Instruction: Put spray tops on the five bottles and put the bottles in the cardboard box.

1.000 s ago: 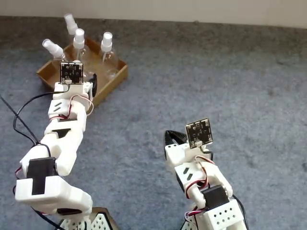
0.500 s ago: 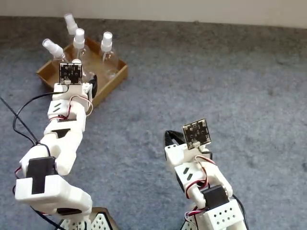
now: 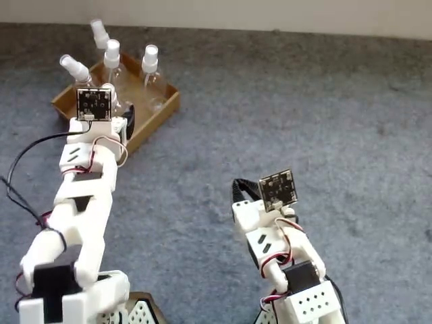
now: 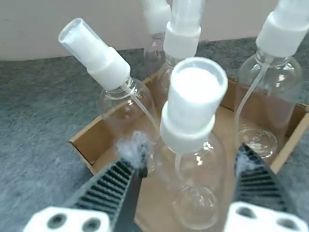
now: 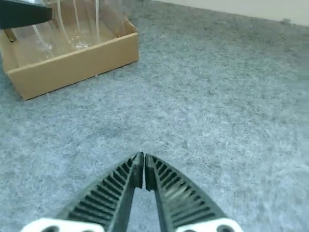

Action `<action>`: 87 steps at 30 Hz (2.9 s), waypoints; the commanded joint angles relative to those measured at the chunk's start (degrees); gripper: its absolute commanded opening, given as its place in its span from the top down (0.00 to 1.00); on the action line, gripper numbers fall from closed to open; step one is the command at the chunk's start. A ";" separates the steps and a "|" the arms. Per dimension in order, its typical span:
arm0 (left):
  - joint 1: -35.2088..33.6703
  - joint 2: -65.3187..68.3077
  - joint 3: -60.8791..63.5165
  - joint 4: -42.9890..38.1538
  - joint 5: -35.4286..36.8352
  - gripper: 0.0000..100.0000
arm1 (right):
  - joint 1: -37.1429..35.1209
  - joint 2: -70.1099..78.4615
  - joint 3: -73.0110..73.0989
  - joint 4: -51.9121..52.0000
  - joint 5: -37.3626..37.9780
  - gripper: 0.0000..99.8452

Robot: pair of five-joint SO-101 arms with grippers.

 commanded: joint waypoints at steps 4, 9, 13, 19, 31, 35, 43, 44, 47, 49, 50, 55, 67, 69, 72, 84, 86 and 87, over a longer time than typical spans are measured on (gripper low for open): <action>-0.40 -15.78 1.63 9.41 -0.35 0.76 | 8.75 -3.74 -8.22 7.87 0.35 0.99; -0.22 -26.51 3.65 16.35 -0.35 0.76 | 8.92 -11.03 -13.32 14.81 0.35 0.99; 0.04 -36.35 4.88 24.70 -2.37 0.76 | 9.01 -10.33 -13.41 16.22 0.62 0.99; 0.13 -50.86 5.14 39.65 -5.80 0.76 | 9.19 -10.42 -13.05 16.31 0.79 0.99; 10.33 -73.27 5.23 60.75 -5.98 0.76 | 20.09 -10.42 0.92 16.22 0.79 0.99; 11.21 -77.23 5.23 64.26 -5.98 0.76 | 20.26 -10.42 3.91 16.48 0.79 0.99; 10.86 -85.05 12.53 65.32 -5.98 0.76 | 20.35 -10.33 7.69 22.73 0.70 0.99; 10.86 -86.46 14.02 65.32 -5.98 0.76 | 20.35 -10.33 7.69 24.57 0.70 0.99; 10.86 -90.24 17.98 65.32 -5.98 0.76 | 20.26 -10.33 7.69 29.32 0.53 0.99; 10.86 -90.42 19.56 65.32 -5.98 0.76 | 20.26 -10.33 7.69 31.87 0.70 0.99; 10.86 -90.24 20.09 65.41 -5.98 0.76 | 20.26 -10.33 7.69 33.10 0.70 0.99; 10.86 -90.07 22.29 65.67 -5.98 0.76 | 20.09 -10.33 7.69 39.60 0.79 0.99; 10.77 -90.07 25.89 66.73 -5.80 0.76 | 20.35 -10.33 7.69 40.84 0.79 0.99; 10.95 -90.07 25.89 68.31 -5.89 0.76 | 20.35 -10.33 7.69 40.84 0.79 0.99; 10.86 -90.07 25.71 69.89 -5.80 0.76 | 20.35 -10.33 7.69 40.84 0.79 0.99; 10.77 -90.07 25.80 70.59 -5.71 0.76 | 20.35 -10.33 7.69 40.84 0.79 0.99; 10.77 -90.07 25.80 70.59 -5.71 0.76 | 20.35 -10.33 7.69 40.84 0.79 0.99; 10.77 -90.07 25.89 70.59 -5.71 0.76 | 20.35 -10.33 7.69 40.84 0.79 0.99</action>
